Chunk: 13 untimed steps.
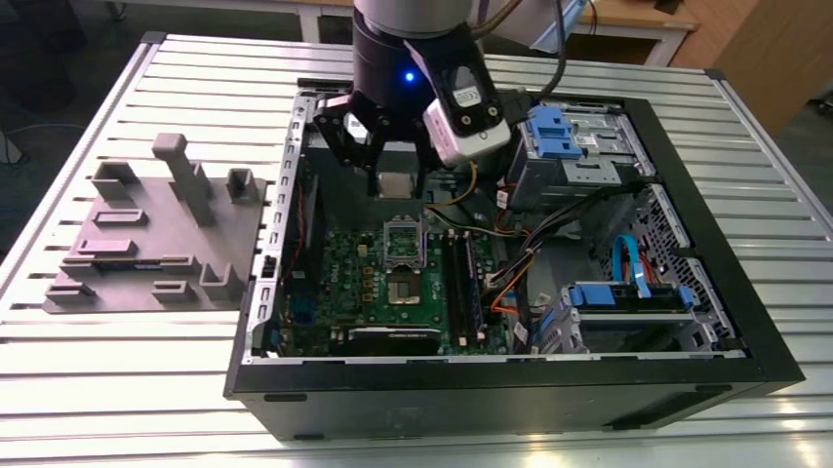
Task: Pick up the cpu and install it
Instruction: 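Pick up the cpu and move it towards the insertion slot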
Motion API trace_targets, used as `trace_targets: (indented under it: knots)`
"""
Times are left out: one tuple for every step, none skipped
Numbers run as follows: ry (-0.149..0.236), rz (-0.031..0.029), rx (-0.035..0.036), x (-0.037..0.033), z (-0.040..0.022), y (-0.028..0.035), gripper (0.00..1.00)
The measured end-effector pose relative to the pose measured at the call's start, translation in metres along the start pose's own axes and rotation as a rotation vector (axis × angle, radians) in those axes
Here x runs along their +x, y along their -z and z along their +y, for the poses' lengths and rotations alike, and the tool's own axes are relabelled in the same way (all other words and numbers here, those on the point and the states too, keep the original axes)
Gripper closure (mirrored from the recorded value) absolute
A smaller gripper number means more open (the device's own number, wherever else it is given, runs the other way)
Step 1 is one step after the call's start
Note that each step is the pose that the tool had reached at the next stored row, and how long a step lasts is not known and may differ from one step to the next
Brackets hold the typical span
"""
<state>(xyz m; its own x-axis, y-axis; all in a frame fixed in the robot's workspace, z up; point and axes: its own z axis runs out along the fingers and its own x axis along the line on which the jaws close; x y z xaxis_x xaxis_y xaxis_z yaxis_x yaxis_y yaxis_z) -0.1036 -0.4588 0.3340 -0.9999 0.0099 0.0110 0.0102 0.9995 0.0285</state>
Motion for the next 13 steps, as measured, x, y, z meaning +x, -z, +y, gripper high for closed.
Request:
trace_targets:
  knots:
    - [0.0,0.0,0.0001,-0.0008,-0.0006,-0.0005,0.53]
    - [-0.001,0.0002,0.0003,-0.0011,-0.0015,-0.0007,0.53]
    - [-0.001,0.0,0.0001,-0.0012,-0.003,-0.001,0.53]
    - [-0.001,0.0,0.0001,-0.0013,-0.0048,-0.0012,0.53]
    - [-0.002,0.0,0.0001,-0.0013,-0.0065,-0.0013,0.53]
    - [-0.003,-0.0001,0.0,-0.0013,-0.0071,-0.0015,0.53]
    - [-0.004,-0.0001,0.0,-0.0013,-0.0071,-0.0015,0.53]
    - [-0.004,0.0,0.0002,-0.0013,-0.0071,-0.0015,0.53]
    - [-0.005,0.0,0.0002,-0.0013,-0.0071,-0.0015,0.53]
    - [-0.005,-0.0001,0.0001,-0.0014,-0.0071,-0.0016,0.53]
    - [-0.006,-0.0001,0.0,-0.0014,-0.0071,-0.0016,0.53]
    - [-0.006,-0.0001,0.0,-0.0014,-0.0071,-0.0016,0.53]
    - [-0.006,-0.0001,0.0,-0.0014,-0.0071,-0.0016,0.53]
